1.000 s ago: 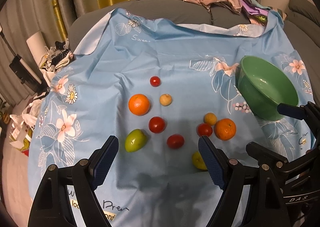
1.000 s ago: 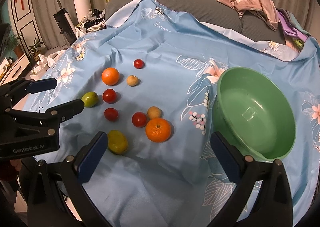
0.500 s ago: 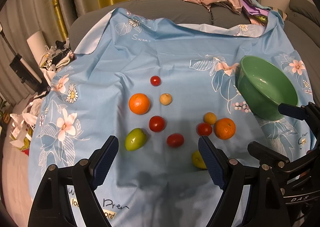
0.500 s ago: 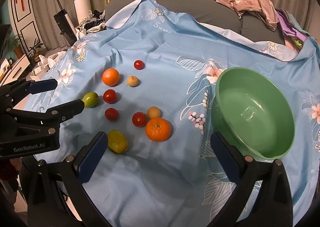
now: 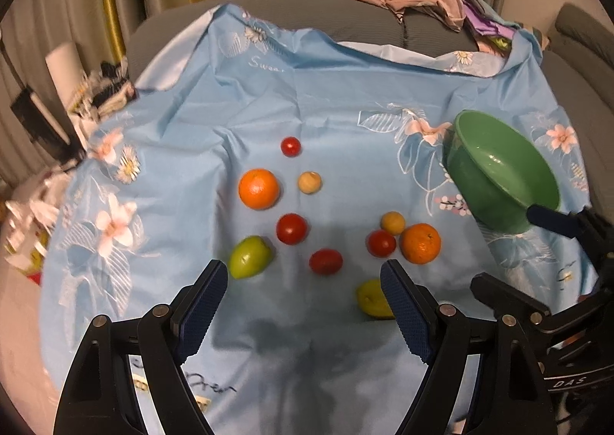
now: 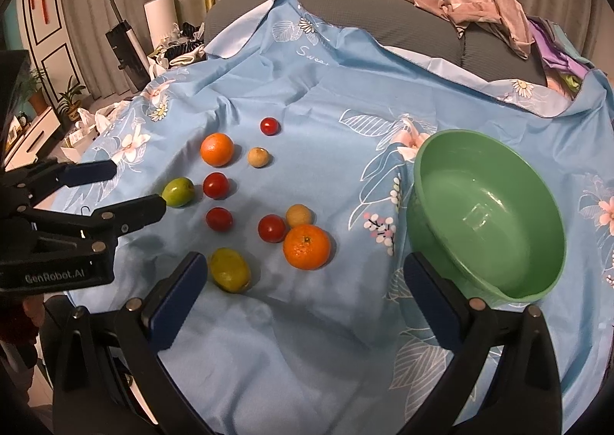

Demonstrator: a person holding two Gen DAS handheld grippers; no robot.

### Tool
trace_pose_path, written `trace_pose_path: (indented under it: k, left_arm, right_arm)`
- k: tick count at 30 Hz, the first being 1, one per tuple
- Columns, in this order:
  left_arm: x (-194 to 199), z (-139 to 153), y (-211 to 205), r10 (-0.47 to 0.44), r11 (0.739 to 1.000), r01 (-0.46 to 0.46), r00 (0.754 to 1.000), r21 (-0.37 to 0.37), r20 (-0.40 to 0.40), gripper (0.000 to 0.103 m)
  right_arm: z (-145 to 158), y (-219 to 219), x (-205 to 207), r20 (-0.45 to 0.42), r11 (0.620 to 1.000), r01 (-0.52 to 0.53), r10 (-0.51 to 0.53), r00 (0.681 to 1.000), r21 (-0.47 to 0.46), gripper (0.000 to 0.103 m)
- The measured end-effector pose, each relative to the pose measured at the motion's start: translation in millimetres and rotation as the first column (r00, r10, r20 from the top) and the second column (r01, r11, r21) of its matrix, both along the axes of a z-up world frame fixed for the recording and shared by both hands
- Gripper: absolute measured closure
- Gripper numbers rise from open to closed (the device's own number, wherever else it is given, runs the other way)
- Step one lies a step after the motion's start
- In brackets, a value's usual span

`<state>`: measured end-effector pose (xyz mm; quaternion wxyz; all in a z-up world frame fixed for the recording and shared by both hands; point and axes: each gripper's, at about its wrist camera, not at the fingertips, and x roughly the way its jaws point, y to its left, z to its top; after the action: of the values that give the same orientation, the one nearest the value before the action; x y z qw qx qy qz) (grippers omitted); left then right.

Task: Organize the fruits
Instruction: 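Grasp the yellow lemon with the left tool while the right tool grasps the small orange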

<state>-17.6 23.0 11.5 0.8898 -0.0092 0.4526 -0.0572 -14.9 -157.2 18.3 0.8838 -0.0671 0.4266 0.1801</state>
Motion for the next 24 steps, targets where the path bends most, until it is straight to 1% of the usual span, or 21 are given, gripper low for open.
trace_pose_path:
  k: [3, 4, 7, 8, 10, 16, 17, 18, 20, 24]
  left_arm:
    - [-1, -5, 10, -0.024, 0.993, 0.018, 0.998, -0.116, -0.055, 0.021]
    - [-2, -5, 11, -0.03, 0.992, 0.022, 0.998, -0.124, -0.059, 0.021]
    - [-8, -8, 9, -0.042, 0.996, 0.038, 0.998, -0.081, -0.05, 0.021]
    - [-10, -9, 9, -0.049, 0.996, 0.045, 0.998, -0.077, -0.048, 0.021]
    - [-11, -13, 10, -0.063, 0.994, 0.058, 0.997, -0.092, -0.048, 0.021]
    - [-7, -21, 8, -0.125, 0.979, 0.115, 0.991, -0.17, -0.048, 0.021]
    - [-6, -25, 7, -0.139, 0.975, 0.127, 0.989, -0.18, -0.052, 0.023]
    - [-5, -27, 5, -0.147, 0.973, 0.134, 0.987, -0.186, -0.061, 0.027]
    - [-2, -35, 0, -0.174, 0.968, 0.154, 0.981, -0.196, -0.089, 0.031]
    - [4, -46, -10, -0.207, 0.962, 0.178, 0.97, -0.207, -0.125, 0.031]
  right_arm:
    - [-2, -2, -2, -0.015, 0.999, -0.014, 0.015, 1.0, 0.031, 0.0]
    - [-3, -3, -2, -0.021, 0.999, -0.018, 0.019, 1.0, 0.046, 0.0]
    - [-8, -7, -3, -0.038, 0.995, -0.02, 0.023, 0.999, 0.097, 0.001]
    - [-10, -8, -3, -0.045, 0.993, -0.018, 0.023, 0.999, 0.116, 0.001]
    - [-14, -10, -2, -0.055, 0.99, -0.015, 0.023, 0.998, 0.137, 0.003]
    - [-34, -7, 3, -0.109, 0.984, -0.031, 0.051, 0.993, 0.174, 0.021]
    - [-37, -7, 5, -0.114, 0.984, -0.032, 0.053, 0.992, 0.175, 0.026]
    - [-39, -7, 6, -0.118, 0.985, -0.028, 0.049, 0.992, 0.17, 0.029]
    - [-44, -10, 11, -0.123, 0.988, -0.011, 0.031, 0.992, 0.155, 0.031]
    - [-50, -15, 19, -0.133, 0.989, 0.005, 0.016, 0.991, 0.151, 0.032]
